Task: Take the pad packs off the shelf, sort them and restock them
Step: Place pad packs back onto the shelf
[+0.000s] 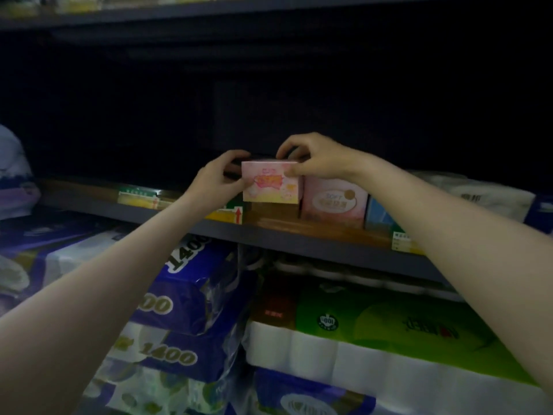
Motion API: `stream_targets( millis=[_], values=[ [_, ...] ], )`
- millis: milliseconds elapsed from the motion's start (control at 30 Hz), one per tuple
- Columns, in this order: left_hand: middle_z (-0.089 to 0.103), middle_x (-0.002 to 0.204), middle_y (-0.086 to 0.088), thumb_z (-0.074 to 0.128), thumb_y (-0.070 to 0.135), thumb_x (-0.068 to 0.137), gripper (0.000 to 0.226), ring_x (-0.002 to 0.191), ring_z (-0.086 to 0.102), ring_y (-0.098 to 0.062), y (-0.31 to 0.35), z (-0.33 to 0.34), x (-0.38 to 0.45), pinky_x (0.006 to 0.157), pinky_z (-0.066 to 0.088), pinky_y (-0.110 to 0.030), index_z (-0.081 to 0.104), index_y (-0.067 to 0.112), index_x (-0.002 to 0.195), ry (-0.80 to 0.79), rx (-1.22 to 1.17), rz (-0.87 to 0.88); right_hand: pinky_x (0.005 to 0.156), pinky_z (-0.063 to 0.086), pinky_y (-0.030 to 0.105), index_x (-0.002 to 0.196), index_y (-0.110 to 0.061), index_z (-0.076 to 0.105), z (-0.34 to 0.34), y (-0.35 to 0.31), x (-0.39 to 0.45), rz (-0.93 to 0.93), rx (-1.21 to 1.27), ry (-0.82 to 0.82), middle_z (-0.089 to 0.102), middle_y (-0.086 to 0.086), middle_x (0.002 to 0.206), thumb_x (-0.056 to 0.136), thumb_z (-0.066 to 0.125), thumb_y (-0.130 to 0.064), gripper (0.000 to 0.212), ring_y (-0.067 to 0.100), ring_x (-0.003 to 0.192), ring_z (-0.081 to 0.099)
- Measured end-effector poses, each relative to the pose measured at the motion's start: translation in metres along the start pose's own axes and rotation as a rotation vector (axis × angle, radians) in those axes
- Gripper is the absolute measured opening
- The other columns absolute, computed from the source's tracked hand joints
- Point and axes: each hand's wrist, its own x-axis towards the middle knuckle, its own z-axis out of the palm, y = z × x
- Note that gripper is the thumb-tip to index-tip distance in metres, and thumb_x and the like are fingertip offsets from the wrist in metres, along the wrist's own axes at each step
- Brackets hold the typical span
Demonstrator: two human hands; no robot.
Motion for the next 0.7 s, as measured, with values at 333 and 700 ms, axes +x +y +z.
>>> stream_targets(
  millis=[333, 700],
  values=[
    [0.054, 0.109, 0.006, 0.062, 0.021, 0.089, 0.054, 0.082, 0.059, -0.005, -0.005, -0.016, 0.006, 0.067, 0.047, -0.019, 0.038, 0.025, 0.138, -0.061, 0.008, -0.032, 0.095, 0.049, 0.038, 0.106, -0.027, 0.055, 0.005, 0.000, 0.012, 0.019, 0.062, 0.075, 0.060, 0.003, 0.117, 0.084, 0.067, -0.026, 0.025, 0.015, 0.108, 0.057],
    [0.055, 0.114, 0.005, 0.064, 0.014, 0.087, 0.053, 0.093, 0.056, -0.006, -0.008, -0.008, 0.005, 0.060, 0.047, -0.009, 0.042, 0.026, 0.134, -0.178, 0.017, 0.026, 0.103, 0.037, 0.039, 0.133, -0.030, 0.038, 0.009, 0.002, 0.012, 0.083, -0.364, -0.132, 0.051, -0.006, 0.128, 0.079, 0.064, -0.055, 0.065, 0.018, 0.116, 0.048]
  ],
)
